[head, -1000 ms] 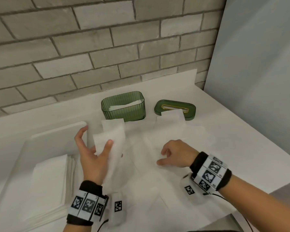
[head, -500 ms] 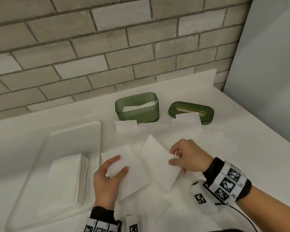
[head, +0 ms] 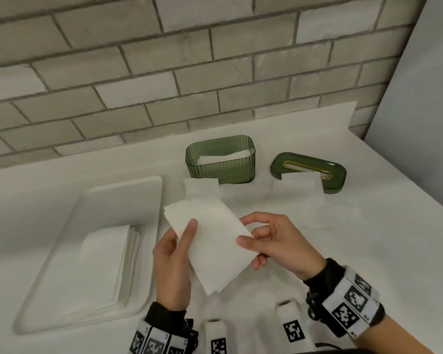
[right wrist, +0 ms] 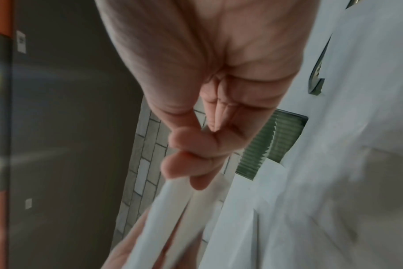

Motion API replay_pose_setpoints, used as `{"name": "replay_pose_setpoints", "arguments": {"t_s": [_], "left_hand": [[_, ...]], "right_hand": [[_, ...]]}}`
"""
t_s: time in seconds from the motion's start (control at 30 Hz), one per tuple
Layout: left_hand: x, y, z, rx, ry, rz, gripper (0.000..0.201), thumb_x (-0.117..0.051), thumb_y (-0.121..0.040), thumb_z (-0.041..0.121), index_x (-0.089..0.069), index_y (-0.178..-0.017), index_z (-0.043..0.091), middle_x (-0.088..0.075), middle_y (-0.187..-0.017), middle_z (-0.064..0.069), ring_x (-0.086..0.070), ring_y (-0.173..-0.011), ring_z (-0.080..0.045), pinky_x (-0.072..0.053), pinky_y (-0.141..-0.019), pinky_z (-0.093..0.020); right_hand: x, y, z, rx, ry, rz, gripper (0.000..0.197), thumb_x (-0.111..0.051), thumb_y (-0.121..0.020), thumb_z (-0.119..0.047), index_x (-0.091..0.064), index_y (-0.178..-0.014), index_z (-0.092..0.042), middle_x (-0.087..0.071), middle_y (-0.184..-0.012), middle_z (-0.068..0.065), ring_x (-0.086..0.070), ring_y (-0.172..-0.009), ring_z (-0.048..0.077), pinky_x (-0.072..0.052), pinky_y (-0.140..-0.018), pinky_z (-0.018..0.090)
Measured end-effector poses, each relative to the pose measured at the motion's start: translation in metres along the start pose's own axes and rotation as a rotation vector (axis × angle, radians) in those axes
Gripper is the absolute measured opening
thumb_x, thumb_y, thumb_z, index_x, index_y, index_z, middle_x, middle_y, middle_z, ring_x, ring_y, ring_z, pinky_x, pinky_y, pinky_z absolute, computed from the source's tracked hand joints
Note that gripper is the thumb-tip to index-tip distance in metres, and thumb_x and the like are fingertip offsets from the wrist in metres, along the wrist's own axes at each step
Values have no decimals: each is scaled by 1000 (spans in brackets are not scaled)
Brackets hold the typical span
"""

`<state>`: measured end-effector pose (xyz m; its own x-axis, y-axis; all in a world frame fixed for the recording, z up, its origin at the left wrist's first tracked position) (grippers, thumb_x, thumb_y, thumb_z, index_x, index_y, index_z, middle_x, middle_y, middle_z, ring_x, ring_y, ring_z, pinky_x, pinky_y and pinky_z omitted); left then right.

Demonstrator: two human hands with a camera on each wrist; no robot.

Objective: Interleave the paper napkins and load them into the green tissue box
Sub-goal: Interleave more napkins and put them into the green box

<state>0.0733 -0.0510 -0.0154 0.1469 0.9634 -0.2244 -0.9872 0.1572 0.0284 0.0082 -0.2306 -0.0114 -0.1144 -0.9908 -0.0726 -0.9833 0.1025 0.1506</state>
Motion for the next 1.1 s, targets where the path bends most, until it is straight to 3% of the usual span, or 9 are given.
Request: {"name": "replay_pose_setpoints", "arguments": {"t_s": [0.07, 0.2, 0.3, 0.47, 0.63, 0.73, 0.83, 0.93, 1.1], "left_hand": [[3, 3, 1, -45, -59, 42, 20, -71, -85, 4, -69, -105, 6, -77, -103, -6, -70, -104, -32, -58, -73, -30], [-1, 11, 6, -144, -44, 31, 68, -77, -76, -6, -50, -132, 22, -74, -112, 4, -71, -104, -18, -60, -78, -30], [-16, 20, 19, -225, -40, -28, 81, -70, -80, -16, -36, -141, 26, -75, -108, 9, -72, -99, -11, -59, -82, -30], [-18, 19, 19, -248, -90, -38, 70, -70, -80, -10, -46, -140, 16, -78, -90, 2, -73, -88, -13, -58, -81, -24], [-10, 5, -40, 68, -211, -37, 22, -79, -80, 7, -73, -101, 12, -78, -91, -4, -74, -91, -26, -58, -71, -30], [-11, 0, -35, 40, -231, -40, 14, -74, -85, 9, -74, -98, 12, -79, -92, -1, -75, -89, -20, -58, -73, -30], [10, -4, -12, -49, -261, 18, 7, -75, -84, 10, -75, -91, 13, -79, -88, 5, -75, -86, -14, -59, -70, -28], [48, -7, 9, -89, -247, 131, 11, -77, -82, 11, -74, -92, 13, -78, -89, 5, -74, -89, -15, -60, -70, -26], [89, -2, 28, -133, -256, 191, 55, -76, -80, 0, -55, -128, 17, -71, -114, 3, -70, -102, -13, -61, -81, -27]], "right_hand": [[-3, -2, 6, -15, 60, 8, 30, -77, -81, -15, -64, -108, -12, -69, -70, 8, -64, -54, 20, -52, -53, 27], [4, -10, 16, 18, 366, 75, 65, -85, -66, -47, -52, -121, -36, -58, -109, -4, -61, -90, 15, -52, -78, 26], [-7, -15, 4, 132, 275, -5, 33, -71, -87, -31, -62, -118, -24, -65, -116, -5, -64, -104, 12, -52, -85, 26], [-11, -17, -12, 317, 217, -11, 18, -58, -93, -5, -61, -107, -15, -65, -98, -2, -63, -99, 18, -51, -86, 34], [-17, -32, 30, 63, 313, -106, 35, -62, -86, -11, -50, -118, -20, -66, -112, 4, -64, -103, 23, -50, -95, 46], [-16, -36, 24, 72, 304, -129, 51, -65, -83, -12, -46, -130, -17, -63, -123, 4, -62, -112, 20, -50, -99, 39], [8, -40, 15, 52, 462, -90, 36, -67, -83, -5, -58, -115, -19, -64, -112, 8, -64, -103, 25, -53, -93, 37], [25, -40, 14, -39, 766, -149, 24, -70, -85, -15, -68, -109, -18, -67, -105, 4, -65, -92, 20, -50, -85, 26], [-8, -51, 30, -230, 1087, -395, 60, -74, -80, -44, -57, -129, -12, -63, -111, 1, -57, -88, 11, -45, -78, 20]]}}
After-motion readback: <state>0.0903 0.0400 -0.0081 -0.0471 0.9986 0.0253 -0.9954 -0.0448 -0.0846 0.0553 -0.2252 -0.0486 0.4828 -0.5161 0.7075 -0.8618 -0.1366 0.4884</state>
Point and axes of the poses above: each hand's wrist, its own y-axis away from the middle knuckle, its own x-axis out of the back of the hand, z = x × y, the point moved 8 cm from there along -y, towards the middle knuckle
